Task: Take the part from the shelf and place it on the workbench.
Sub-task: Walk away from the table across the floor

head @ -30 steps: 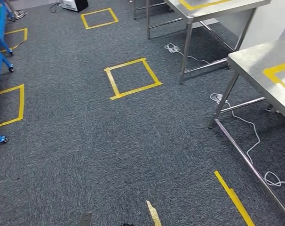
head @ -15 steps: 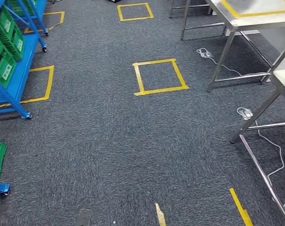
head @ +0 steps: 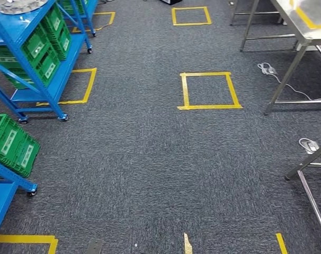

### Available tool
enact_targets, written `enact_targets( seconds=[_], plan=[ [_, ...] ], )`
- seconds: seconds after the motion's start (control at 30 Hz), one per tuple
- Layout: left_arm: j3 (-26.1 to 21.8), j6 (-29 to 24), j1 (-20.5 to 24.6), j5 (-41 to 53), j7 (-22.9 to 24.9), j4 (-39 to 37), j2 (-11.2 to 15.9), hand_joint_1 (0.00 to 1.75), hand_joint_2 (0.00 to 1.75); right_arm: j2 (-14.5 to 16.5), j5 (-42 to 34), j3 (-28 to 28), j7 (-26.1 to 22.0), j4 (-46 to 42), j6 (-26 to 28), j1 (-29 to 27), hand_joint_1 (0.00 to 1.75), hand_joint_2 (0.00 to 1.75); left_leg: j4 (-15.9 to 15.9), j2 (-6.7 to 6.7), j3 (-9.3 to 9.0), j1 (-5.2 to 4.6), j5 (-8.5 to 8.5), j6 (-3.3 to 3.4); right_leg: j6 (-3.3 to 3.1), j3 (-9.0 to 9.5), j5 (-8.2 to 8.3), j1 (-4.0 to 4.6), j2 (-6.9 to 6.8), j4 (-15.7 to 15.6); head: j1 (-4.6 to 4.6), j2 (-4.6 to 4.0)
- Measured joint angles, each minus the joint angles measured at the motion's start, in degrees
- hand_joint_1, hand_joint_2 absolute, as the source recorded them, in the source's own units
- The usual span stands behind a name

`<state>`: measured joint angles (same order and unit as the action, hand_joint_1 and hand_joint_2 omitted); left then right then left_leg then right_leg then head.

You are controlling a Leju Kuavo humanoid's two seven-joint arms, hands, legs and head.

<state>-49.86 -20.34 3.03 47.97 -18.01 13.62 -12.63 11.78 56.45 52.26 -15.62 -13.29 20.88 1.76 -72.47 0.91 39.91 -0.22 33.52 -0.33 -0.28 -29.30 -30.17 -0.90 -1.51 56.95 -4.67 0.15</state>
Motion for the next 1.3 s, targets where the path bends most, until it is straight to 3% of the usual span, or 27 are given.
enact_targets(
  seconds=[0.03, 0.07, 0.1, 0.17, 0.23, 0.3, 0.33, 0.4, 0.47, 0.5, 0.53, 0.57, 0.63, 0.7, 0.77, 0.83, 0.9, 0.97, 1.03, 1.07, 1.1, 1.13, 1.2, 1.27, 1.3],
  plan=[
    [0.0, 0.0, -0.1, 0.0, 0.3, 0.0, 0.1, 0.00, 0.00, 0.1, 0.2, 0.0, -0.5, 0.0, -0.1, 0.0, 0.00, 0.00, -1.6, -0.27, 0.71, 0.22, 0.15, -0.18, 0.00, 0.06, -0.11, 0.02, -0.86, 0.0, 0.00, 0.00],
    [0.0, 0.0, -0.2, 0.0, 0.4, 0.0, 0.2, 0.00, 0.00, 0.2, 0.4, 0.0, -0.9, 0.0, -0.2, 0.0, 0.00, 0.00, -1.0, -0.51, 0.36, 0.39, -0.79, -0.29, 0.04, 0.15, -0.22, 0.02, -1.62, 0.0, -0.01, 0.00],
    [0.0, 0.0, -0.4, 0.0, 0.4, 0.0, 0.4, 0.00, 0.00, 0.4, 0.7, -0.1, -1.1, 0.0, -0.2, 0.1, 0.00, 0.00, 1.8, -0.97, -1.08, 0.50, -2.58, -0.32, 0.12, 0.32, -0.35, 0.02, -2.30, 0.0, -0.02, 0.00],
    [-0.1, 0.2, -0.3, 0.0, 0.3, 0.0, 0.7, 0.00, 0.00, 0.9, 1.3, -0.2, -1.2, 0.0, -0.2, 0.2, 0.00, 0.00, 9.4, -3.63, -4.98, 0.24, -5.72, -0.11, 0.55, 0.65, -0.77, 0.18, -3.56, 0.0, -0.03, 0.00],
    [-0.1, 0.4, 0.0, 0.0, -0.1, 0.0, 0.9, 0.00, 0.00, 1.4, 1.6, -0.4, -1.0, 0.0, -0.2, 0.2, 0.00, 0.00, 13.6, -5.68, -6.95, -0.30, -6.37, 0.49, 1.23, 0.79, -1.29, 0.47, -4.85, 0.0, 0.04, 0.00],
    [-0.1, 0.5, 0.1, -0.1, -0.4, 0.0, 1.0, 0.00, 0.00, 1.6, 1.8, -0.6, -0.7, 0.0, -0.4, 0.3, 0.00, 0.00, 14.0, -4.85, -7.00, -0.58, -6.11, 1.21, 1.84, 1.34, -1.63, 0.52, -6.31, -0.2, 0.11, 0.00],
    [-0.2, 0.6, 0.0, -0.1, -0.5, 0.0, 1.1, 0.00, 0.00, 1.7, 1.5, -0.6, -0.7, 0.0, -0.7, 0.4, 0.00, 0.00, 14.3, -4.09, -7.08, -0.55, -6.22, 1.57, 2.13, 1.56, -1.96, 0.41, -6.17, -0.1, 0.14, 0.00],
    [-0.2, 0.7, 0.0, 0.1, -0.4, 0.0, 1.1, 0.00, 0.00, 1.8, -0.5, -0.3, -1.1, 0.0, -1.9, 0.6, 0.00, 0.00, 14.7, -2.67, -7.25, -0.30, -6.56, 2.34, 2.53, 0.51, -4.09, 0.19, -3.33, 2.8, 0.41, 0.00],
    [-0.2, 0.9, 0.3, 0.9, -0.2, 0.0, 1.1, 0.00, 0.00, 1.8, -2.9, 0.6, -2.1, 0.0, -3.1, 0.8, 0.00, 0.00, 14.8, -1.23, -7.21, -0.16, -6.66, 2.78, 2.59, -3.33, -7.68, 0.08, 0.25, 10.2, 0.70, 0.01],
    [-0.2, 0.9, 0.4, 1.3, -0.2, 0.0, 1.2, 0.00, 0.00, 1.8, -3.5, 1.1, -2.6, 0.0, -3.5, 0.8, 0.00, 0.00, 14.7, -0.39, -7.21, -0.18, -6.64, 2.87, 2.57, -5.52, -8.90, 0.13, 0.97, 14.1, 0.71, 0.00],
    [-0.2, 1.0, 0.5, 1.7, -0.2, 0.0, 1.2, 0.00, 0.00, 1.8, -3.9, 1.5, -3.1, 0.0, -3.9, 0.8, 0.00, 0.00, 14.7, 0.46, -7.27, -0.22, -6.60, 2.90, 2.49, -7.19, -9.07, 0.18, 1.29, 16.4, 0.69, 0.00],
    [-0.1, 1.0, 0.5, 1.9, -0.2, 0.0, 1.2, 0.00, 0.00, 1.8, -4.0, 1.8, -3.5, 0.0, -4.2, 0.8, 0.00, 0.00, 14.7, 1.33, -7.36, -0.24, -6.56, 2.90, 2.39, -7.97, -8.08, 0.23, 1.45, 16.8, 0.69, 0.00],
    [-0.1, 1.1, 0.8, 1.9, -0.3, 0.0, 1.2, 0.00, 0.00, 1.8, -4.1, 2.2, -3.9, 0.0, -4.6, 1.0, 0.00, 0.00, 14.6, 3.00, -7.64, -0.23, -6.40, 2.76, 2.10, -6.27, -3.22, 0.23, 2.32, 10.8, 0.67, 0.00],
    [-0.1, 1.4, 1.3, 1.7, -0.4, 0.0, 1.2, 0.00, 0.00, 1.8, -3.6, 2.4, -3.4, 0.0, -5.0, 1.1, 0.00, 0.00, 14.3, 4.46, -7.64, -0.30, -6.17, 2.36, 1.82, -3.58, 0.26, 0.06, 4.72, 3.6, 0.66, 0.00],
    [-0.1, 1.9, 1.8, 1.2, -0.7, 0.0, 1.2, 0.00, 0.00, 1.8, -2.5, 2.5, -2.1, 0.0, -5.2, 1.3, 0.00, 0.00, 14.2, 5.62, -7.28, -0.19, -6.16, 1.74, 1.51, -2.38, 0.64, 0.06, 5.96, 1.2, 0.63, 0.00],
    [-0.2, 2.3, 2.1, 0.6, -0.8, 0.0, 1.2, 0.00, 0.00, 1.8, -1.1, 2.4, -1.0, 0.0, -5.3, 1.5, 0.00, 0.00, 14.1, 6.09, -6.99, 0.02, -6.15, 1.08, 1.00, -1.91, 0.78, 0.09, 4.97, 0.8, 0.61, 0.00],
    [-0.3, 2.7, 2.4, 0.2, -1.0, 0.0, 1.2, 0.00, 0.00, 1.8, 0.0, 2.0, -0.5, 0.0, -5.3, 1.5, 0.00, 0.00, 11.8, 3.82, -6.04, -0.04, -4.62, 0.49, 0.45, -1.58, 0.92, 0.04, 3.62, 0.5, 0.43, 0.00],
    [-0.3, 3.0, 2.8, 0.0, -1.1, 0.0, 1.0, 0.00, 0.00, 1.8, 0.6, 1.7, -0.1, 0.0, -5.3, 1.3, 0.00, 0.00, 5.2, 0.77, -3.00, 0.00, -1.09, -0.03, 0.02, -1.34, 0.74, 0.19, 1.86, 0.4, 0.28, 0.00],
    [-0.3, 3.1, 3.1, 0.0, -1.1, 0.0, 0.7, 0.00, 0.00, 1.7, 0.8, 1.6, 0.0, 0.0, -5.4, 1.1, 0.00, 0.00, -1.3, -0.22, 0.16, 0.24, 1.31, -0.37, -0.21, -1.19, 0.45, 0.36, 0.04, 0.4, 0.28, 0.00],
    [-0.4, 3.1, 3.0, 0.0, -1.0, 0.0, 0.6, 0.00, 0.00, 1.6, 0.8, 1.6, 0.0, 0.0, -5.4, 1.1, 0.00, 0.00, -2.1, -0.40, 0.51, 0.34, 0.97, -0.43, -0.22, -1.08, 0.30, 0.39, -0.72, 0.4, 0.28, 0.00],
    [-0.4, 3.1, 3.0, -0.1, -0.8, 0.0, 0.6, 0.00, 0.00, 1.5, 1.0, 1.6, 0.0, 0.0, -5.5, 1.1, 0.00, 0.00, -0.5, -0.61, -0.28, 0.40, -0.47, -0.40, -0.18, -0.89, 0.14, 0.42, -1.40, 0.4, 0.26, 0.00],
    [-0.4, 3.1, 2.9, -0.2, -0.7, 0.0, 0.5, 0.00, 0.00, 1.5, 1.2, 1.5, 0.0, 0.0, -5.5, 1.1, 0.00, 0.00, 3.1, -1.16, -2.05, 0.38, -2.61, -0.24, -0.10, -0.60, -0.05, 0.45, -2.04, 0.4, 0.26, 0.00],
    [-0.5, 3.2, 3.1, -0.4, -0.6, 0.0, 0.4, 0.00, 0.00, 1.3, 1.6, 1.4, 0.0, 0.0, -5.6, 1.2, 0.00, 0.00, 10.6, -3.68, -5.82, -0.13, -5.57, 0.36, 0.24, -0.14, -0.51, 0.62, -3.25, 0.4, 0.27, 0.00],
    [-0.6, 3.2, 3.4, -0.5, -0.6, 0.0, 0.3, 0.00, 0.00, 1.1, 2.0, 1.3, 0.0, 0.0, -5.7, 1.2, 0.00, 0.00, 13.7, -5.17, -7.15, -0.73, -5.93, 0.96, 0.76, 0.14, -0.92, 0.84, -4.45, 0.4, 0.36, 0.00],
    [-0.7, 3.2, 3.5, -0.5, -0.5, 0.0, 0.3, 0.00, 0.00, 1.1, 2.2, 1.1, 0.0, 0.0, -5.7, 1.2, 0.00, 0.00, 14.0, -4.73, -7.07, -0.88, -5.91, 1.21, 1.05, 0.32, -1.08, 0.89, -5.06, 0.4, 0.38, 0.00]
  ],
)
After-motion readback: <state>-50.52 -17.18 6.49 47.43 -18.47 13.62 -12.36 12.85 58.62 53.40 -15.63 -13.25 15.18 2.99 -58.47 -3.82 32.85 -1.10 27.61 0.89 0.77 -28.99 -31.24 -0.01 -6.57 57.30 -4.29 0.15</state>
